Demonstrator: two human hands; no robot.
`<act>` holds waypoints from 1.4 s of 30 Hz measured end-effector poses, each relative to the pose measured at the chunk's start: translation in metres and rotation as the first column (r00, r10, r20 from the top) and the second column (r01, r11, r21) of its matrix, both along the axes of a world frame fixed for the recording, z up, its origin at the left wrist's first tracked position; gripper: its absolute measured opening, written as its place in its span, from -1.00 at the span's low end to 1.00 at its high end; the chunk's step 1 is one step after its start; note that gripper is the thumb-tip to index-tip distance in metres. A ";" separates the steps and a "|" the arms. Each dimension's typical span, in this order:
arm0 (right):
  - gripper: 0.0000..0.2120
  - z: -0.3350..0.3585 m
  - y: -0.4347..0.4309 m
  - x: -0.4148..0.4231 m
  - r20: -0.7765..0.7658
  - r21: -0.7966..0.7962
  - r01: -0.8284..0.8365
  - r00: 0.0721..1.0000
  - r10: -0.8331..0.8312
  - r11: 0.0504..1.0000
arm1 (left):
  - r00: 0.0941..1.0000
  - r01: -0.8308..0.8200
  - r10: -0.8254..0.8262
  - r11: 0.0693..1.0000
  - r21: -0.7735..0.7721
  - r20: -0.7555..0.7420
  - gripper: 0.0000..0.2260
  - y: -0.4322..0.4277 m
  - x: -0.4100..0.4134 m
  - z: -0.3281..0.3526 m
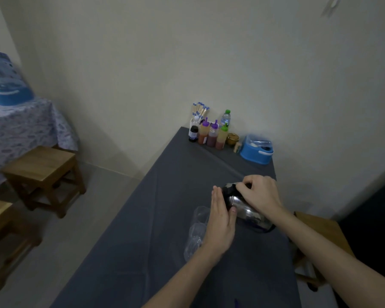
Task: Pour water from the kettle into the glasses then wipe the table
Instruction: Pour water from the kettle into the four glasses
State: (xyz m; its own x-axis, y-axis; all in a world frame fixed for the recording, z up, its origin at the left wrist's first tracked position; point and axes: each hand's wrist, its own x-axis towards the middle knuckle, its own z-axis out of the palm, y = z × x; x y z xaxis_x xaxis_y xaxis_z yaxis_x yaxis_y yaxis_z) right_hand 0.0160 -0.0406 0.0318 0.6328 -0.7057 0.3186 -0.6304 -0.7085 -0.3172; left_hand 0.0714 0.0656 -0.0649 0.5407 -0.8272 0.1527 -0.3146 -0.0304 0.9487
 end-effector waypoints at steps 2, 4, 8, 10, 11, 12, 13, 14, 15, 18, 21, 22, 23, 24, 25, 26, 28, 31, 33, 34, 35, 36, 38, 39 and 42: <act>-0.70 0.003 0.003 0.003 -0.007 -0.029 -0.011 1.000 0.011 1.000 | 1.000 -0.012 0.011 1.000 -0.008 -0.017 -0.43 0.001 0.001 0.001; -0.71 0.005 0.007 0.005 -0.024 -0.080 -0.027 0.999 0.025 0.996 | 0.999 -0.021 0.020 1.000 -0.018 -0.045 -0.43 0.002 0.002 0.002; -0.72 0.007 0.011 0.011 -0.065 -0.179 -0.088 0.995 0.077 0.980 | 0.996 -0.030 0.028 0.999 -0.028 -0.082 -0.42 0.005 0.001 0.001; -0.71 0.007 0.009 0.013 -0.070 -0.204 -0.105 0.993 0.092 0.973 | 0.995 -0.036 0.032 0.999 -0.034 -0.093 -0.42 0.005 0.000 0.001; -0.71 0.007 0.008 0.013 -0.076 -0.209 -0.116 0.992 0.103 0.971 | 0.995 -0.037 0.034 0.999 -0.034 -0.097 -0.42 0.005 0.000 0.001; -0.70 0.006 0.008 0.014 -0.083 -0.213 -0.128 0.990 0.113 0.969 | 0.994 -0.038 0.035 0.999 -0.033 -0.100 -0.42 0.005 0.000 0.001; -0.70 0.005 0.008 0.014 -0.093 -0.217 -0.138 0.988 0.120 0.966 | 0.994 -0.038 0.035 0.999 -0.032 -0.102 -0.42 0.005 0.000 0.000; -0.70 0.005 0.008 0.014 -0.102 -0.224 -0.144 0.987 0.124 0.964 | 0.994 -0.038 0.035 0.999 -0.031 -0.104 -0.42 0.005 0.000 0.000; -0.70 0.005 0.008 0.015 -0.112 -0.229 -0.148 0.986 0.125 0.962 | 0.994 -0.039 0.035 0.999 -0.032 -0.106 -0.41 0.006 -0.001 -0.001; -0.70 0.004 0.009 0.015 -0.132 -0.237 -0.156 0.983 0.127 0.959 | 0.993 -0.048 0.044 0.998 -0.037 -0.108 -0.42 0.006 -0.002 -0.003; -0.69 0.005 0.009 0.017 -0.146 -0.213 -0.184 0.977 0.155 0.960 | 0.993 -0.058 0.053 0.997 -0.044 -0.103 -0.43 0.007 -0.003 -0.004; -0.69 0.005 0.010 0.018 -0.152 -0.213 -0.191 0.975 0.161 0.958 | 0.993 -0.059 0.054 0.997 -0.047 -0.102 -0.43 0.007 -0.003 -0.005; -0.70 0.005 0.010 0.019 -0.158 -0.216 -0.196 0.974 0.164 0.956 | 0.993 -0.061 0.056 0.997 -0.047 -0.100 -0.43 0.007 -0.002 -0.005; -0.71 0.005 0.009 0.020 -0.163 -0.225 -0.202 0.972 0.167 0.953 | 0.993 -0.063 0.058 0.997 -0.047 -0.103 -0.42 0.008 -0.002 -0.005; -0.71 0.004 0.009 0.021 -0.168 -0.235 -0.206 0.971 0.170 0.950 | 0.992 -0.064 0.058 0.997 -0.046 -0.109 -0.42 0.008 -0.002 -0.005; -0.71 0.003 0.008 0.022 -0.173 -0.247 -0.212 0.970 0.173 0.946 | 0.992 -0.064 0.058 0.997 -0.049 -0.116 -0.41 0.009 -0.001 -0.005; -0.70 0.001 0.007 0.025 -0.190 -0.266 -0.231 0.964 0.184 0.936 | 0.991 -0.063 0.056 0.996 -0.056 -0.121 -0.41 0.010 -0.001 -0.005; -0.68 -0.001 0.006 0.027 -0.201 -0.297 -0.247 0.960 0.193 0.922 | 0.990 -0.056 0.048 0.997 -0.055 -0.133 -0.41 0.012 -0.001 -0.004; -0.67 -0.003 0.007 0.026 -0.209 -0.313 -0.245 0.960 0.185 0.918 | 0.989 -0.055 0.047 0.997 -0.051 -0.137 -0.41 0.013 -0.001 -0.004; -0.66 -0.004 0.007 0.025 -0.212 -0.316 -0.246 0.960 0.185 0.916 | 0.989 -0.057 0.050 0.997 -0.050 -0.137 -0.41 0.013 -0.001 -0.004; -0.66 -0.004 0.007 0.024 -0.212 -0.313 -0.248 0.959 0.187 0.917 | 0.990 -0.059 0.052 0.997 -0.049 -0.134 -0.41 0.012 -0.001 -0.005; -0.67 -0.004 0.008 0.024 -0.210 -0.307 -0.249 0.959 0.189 0.919 | 0.990 -0.060 0.053 0.997 -0.049 -0.131 -0.41 0.013 -0.001 -0.005; -0.68 -0.005 0.008 0.022 -0.206 -0.291 -0.243 0.960 0.187 0.925 | 0.991 -0.057 0.051 0.997 -0.046 -0.126 -0.41 0.013 -0.001 -0.005; -0.69 -0.005 0.009 0.022 -0.202 -0.284 -0.237 0.962 0.183 0.929 | 0.992 -0.054 0.049 0.998 -0.042 -0.121 -0.41 0.013 -0.001 -0.005; -0.69 -0.006 0.009 0.018 -0.156 -0.259 -0.215 0.971 0.178 0.942 | 0.997 -0.032 0.031 0.999 -0.020 -0.077 -0.41 0.013 0.002 -0.005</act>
